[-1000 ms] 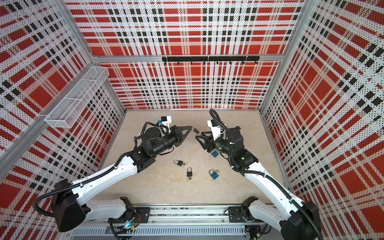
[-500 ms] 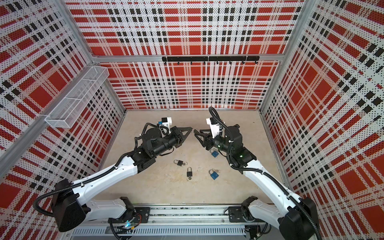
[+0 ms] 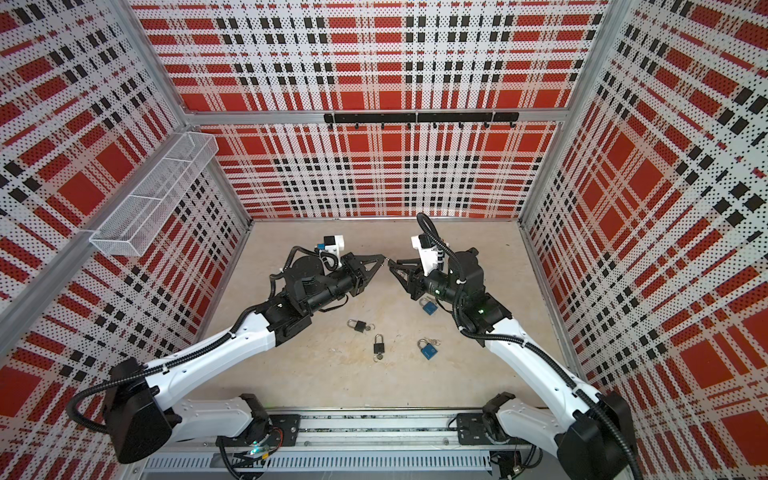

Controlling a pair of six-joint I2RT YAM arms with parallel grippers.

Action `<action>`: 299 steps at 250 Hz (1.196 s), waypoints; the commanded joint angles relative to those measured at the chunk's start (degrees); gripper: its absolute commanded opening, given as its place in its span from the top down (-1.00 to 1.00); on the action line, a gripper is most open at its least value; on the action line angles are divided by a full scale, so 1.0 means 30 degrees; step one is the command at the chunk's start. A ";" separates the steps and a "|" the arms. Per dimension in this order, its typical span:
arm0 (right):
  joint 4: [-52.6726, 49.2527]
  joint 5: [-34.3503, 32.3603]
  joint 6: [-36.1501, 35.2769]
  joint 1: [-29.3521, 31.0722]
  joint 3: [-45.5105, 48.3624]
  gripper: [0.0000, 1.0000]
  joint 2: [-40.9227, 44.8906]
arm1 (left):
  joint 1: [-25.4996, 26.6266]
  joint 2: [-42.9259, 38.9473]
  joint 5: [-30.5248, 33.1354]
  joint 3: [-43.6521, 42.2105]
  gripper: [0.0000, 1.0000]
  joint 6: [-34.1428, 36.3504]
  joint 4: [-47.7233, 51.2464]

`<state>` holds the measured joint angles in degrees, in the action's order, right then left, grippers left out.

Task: Lock with the key

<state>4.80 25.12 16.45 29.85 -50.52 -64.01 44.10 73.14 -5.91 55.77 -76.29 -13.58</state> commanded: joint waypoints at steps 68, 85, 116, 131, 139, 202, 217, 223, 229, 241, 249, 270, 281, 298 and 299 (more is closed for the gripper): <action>0.1377 0.0306 0.0369 -0.0072 -0.0438 0.42 -0.0543 | 0.0130 0.0127 -0.0313 0.0009 1.00 -0.0606 -0.0899; 0.1382 0.0314 0.0380 -0.0065 -0.0386 0.42 -0.0564 | 0.0129 0.0071 -0.0212 -0.0019 1.00 -0.0622 -0.0949; 0.1370 0.0213 0.0391 -0.0046 -0.0397 0.53 -0.0603 | 0.0104 0.0056 -0.0197 -0.0036 1.00 -0.0617 -0.0978; 0.1345 0.0238 0.0390 -0.0051 -0.0416 0.54 -0.0607 | 0.0074 0.0053 -0.0197 -0.0043 1.00 -0.0619 -0.0973; 0.1360 0.0253 0.0394 -0.0054 -0.0432 0.54 -0.0608 | 0.0060 0.0043 -0.0198 -0.0055 1.00 -0.0619 -0.0991; 0.1189 0.0362 0.0473 -0.0055 -0.0489 1.00 -0.0761 | -0.0090 -0.0023 -0.0278 -0.0212 1.00 -0.0657 -0.1151; 0.0995 0.0421 0.0617 -0.0047 -0.0597 1.00 -0.0784 | -0.0180 -0.0063 -0.0355 -0.0228 1.00 -0.0504 -0.1154; 0.0921 0.0486 0.0664 -0.0047 -0.0628 1.00 -0.0763 | -0.0215 -0.0092 -0.0432 -0.0220 1.00 -0.0365 -0.1141; 0.0850 0.0564 0.0707 -0.0050 -0.0650 1.00 -0.0754 | -0.0277 -0.0157 -0.0560 -0.0213 1.00 -0.0178 -0.1155; 0.0565 0.0754 0.0836 -0.0055 -0.0730 1.00 -0.0682 | -0.0437 -0.0257 -0.0922 -0.0278 0.88 0.0223 -0.1112; 0.0319 0.0862 0.0953 -0.0056 -0.0801 1.00 -0.0615 | -0.0606 -0.0354 -0.1217 -0.0306 0.76 0.0520 -0.0985; -0.0699 0.1314 0.1246 -0.0046 -0.1266 1.00 -0.0563 | -0.1047 -0.0643 -0.2237 -0.0445 0.47 0.1286 -0.0702; -0.1412 0.1630 0.1385 -0.0066 -0.1637 1.00 -0.0576 | -0.1339 -0.0862 -0.2798 -0.0538 0.40 0.1720 -0.0392; -0.2777 0.2113 0.1518 -0.0046 -0.2230 1.00 -0.0635 | -0.1807 -0.1383 -0.3516 -0.0794 0.36 0.2670 0.0136; -0.2847 0.2172 0.1519 -0.0061 -0.2260 1.00 -0.0636 | -0.1866 -0.1398 -0.3585 -0.0800 0.36 0.2742 0.0194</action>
<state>0.78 28.47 19.68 29.85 -52.73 -65.71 40.82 72.36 -11.20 54.78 -73.17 -13.69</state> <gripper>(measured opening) 0.139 0.308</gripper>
